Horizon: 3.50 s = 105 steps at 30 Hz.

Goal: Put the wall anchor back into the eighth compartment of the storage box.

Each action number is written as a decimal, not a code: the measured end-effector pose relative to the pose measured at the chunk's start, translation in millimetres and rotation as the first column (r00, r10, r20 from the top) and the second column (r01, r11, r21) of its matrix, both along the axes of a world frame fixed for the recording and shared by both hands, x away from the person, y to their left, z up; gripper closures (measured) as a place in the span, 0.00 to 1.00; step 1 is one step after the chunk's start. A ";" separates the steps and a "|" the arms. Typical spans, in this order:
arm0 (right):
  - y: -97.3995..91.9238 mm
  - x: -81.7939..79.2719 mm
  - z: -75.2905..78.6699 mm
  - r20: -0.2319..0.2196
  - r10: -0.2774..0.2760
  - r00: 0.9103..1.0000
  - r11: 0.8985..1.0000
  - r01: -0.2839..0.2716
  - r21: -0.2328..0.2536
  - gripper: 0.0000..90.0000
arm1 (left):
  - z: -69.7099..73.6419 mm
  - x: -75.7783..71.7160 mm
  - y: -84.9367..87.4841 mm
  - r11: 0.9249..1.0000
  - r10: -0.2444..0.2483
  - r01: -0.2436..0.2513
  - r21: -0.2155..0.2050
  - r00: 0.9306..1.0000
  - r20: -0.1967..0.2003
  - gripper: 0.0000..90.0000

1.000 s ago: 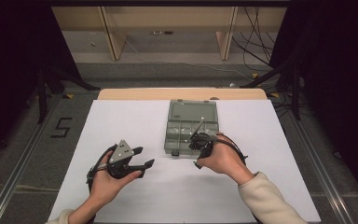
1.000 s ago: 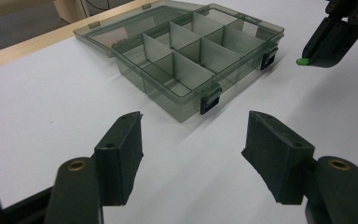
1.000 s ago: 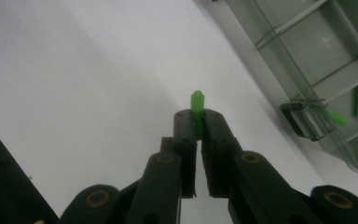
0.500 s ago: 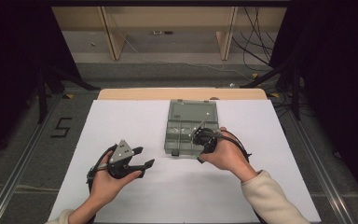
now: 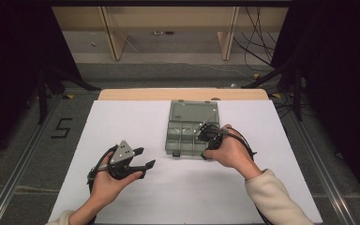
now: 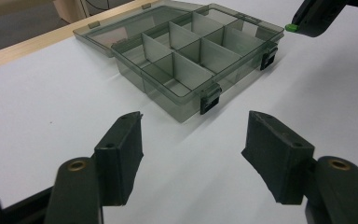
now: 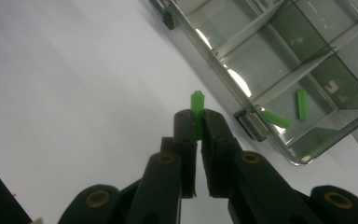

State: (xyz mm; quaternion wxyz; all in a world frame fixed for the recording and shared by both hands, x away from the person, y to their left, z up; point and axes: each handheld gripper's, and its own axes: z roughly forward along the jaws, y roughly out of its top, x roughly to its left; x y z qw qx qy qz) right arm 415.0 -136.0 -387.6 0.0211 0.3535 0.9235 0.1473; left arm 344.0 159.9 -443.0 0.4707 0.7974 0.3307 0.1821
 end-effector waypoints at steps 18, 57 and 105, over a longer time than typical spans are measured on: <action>-14.6 10.0 6.6 0.021 -0.055 0.998 0.998 0.054 0.027 0.95 | -0.6 0.6 -0.4 1.000 0.000 0.000 0.000 1.000 -0.001 0.41; -32.5 34.6 4.6 0.085 -0.145 0.986 0.989 0.142 0.044 0.95 | -1.4 0.5 -1.9 1.000 0.002 -0.002 -0.006 1.000 -0.013 0.41; -38.9 47.5 -19.7 0.104 -0.178 0.979 0.984 0.176 0.030 0.94 | -1.2 0.4 -1.8 1.000 0.002 -0.002 -0.007 1.000 -0.012 0.41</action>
